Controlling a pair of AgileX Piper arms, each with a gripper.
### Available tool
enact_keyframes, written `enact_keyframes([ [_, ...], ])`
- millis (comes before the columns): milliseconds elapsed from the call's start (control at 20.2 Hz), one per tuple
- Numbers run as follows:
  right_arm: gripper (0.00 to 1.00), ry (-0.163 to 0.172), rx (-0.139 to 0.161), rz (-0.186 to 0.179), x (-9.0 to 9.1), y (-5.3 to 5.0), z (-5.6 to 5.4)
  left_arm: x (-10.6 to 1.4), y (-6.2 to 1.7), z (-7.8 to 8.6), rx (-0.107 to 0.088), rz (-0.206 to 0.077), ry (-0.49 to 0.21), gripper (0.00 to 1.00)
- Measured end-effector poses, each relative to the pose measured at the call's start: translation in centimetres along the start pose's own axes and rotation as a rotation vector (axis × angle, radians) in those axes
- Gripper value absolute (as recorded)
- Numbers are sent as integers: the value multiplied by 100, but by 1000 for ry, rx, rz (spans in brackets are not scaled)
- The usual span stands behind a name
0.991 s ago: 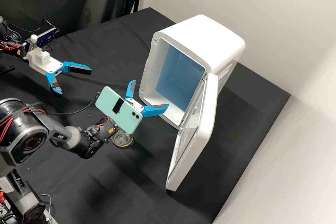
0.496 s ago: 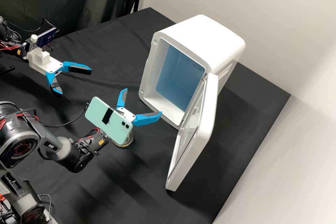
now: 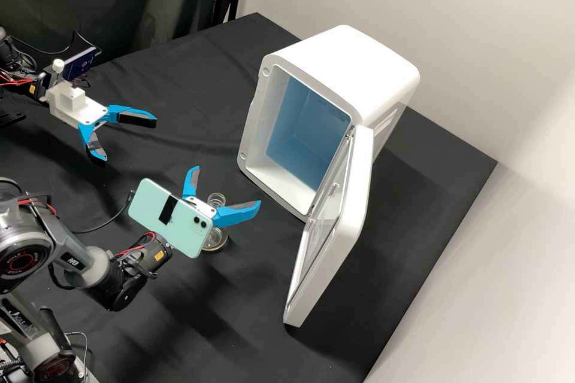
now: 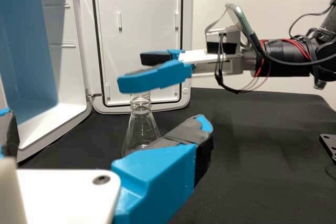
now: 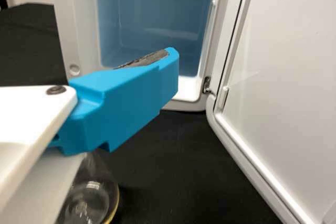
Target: Place the flask in the incubator
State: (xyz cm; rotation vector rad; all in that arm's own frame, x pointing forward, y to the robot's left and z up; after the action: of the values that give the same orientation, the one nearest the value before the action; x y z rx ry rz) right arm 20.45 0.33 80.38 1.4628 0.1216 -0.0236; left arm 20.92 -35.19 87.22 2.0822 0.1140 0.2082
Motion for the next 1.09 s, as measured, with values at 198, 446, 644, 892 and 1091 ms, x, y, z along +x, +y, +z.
enact_keyframes([
  [198, 100, -20, -30, -32, -26, -62, 43, 0, 0, 0, 0, 0, 0, 100],
  [446, 100, -30, -71, -67, -22, -130, 70, -7, 38, 43, 12, 15, -18, 100],
  [644, 100, -33, -108, -119, -6, -235, 80, -6, 48, 86, 21, 15, -41, 100],
  [892, 100, -67, -118, -149, 3, -306, 138, -5, 59, 151, 34, 15, -77, 100],
  [1091, 100, -82, -119, -167, 11, -345, 165, -5, 59, 151, 34, 15, -77, 100],
])
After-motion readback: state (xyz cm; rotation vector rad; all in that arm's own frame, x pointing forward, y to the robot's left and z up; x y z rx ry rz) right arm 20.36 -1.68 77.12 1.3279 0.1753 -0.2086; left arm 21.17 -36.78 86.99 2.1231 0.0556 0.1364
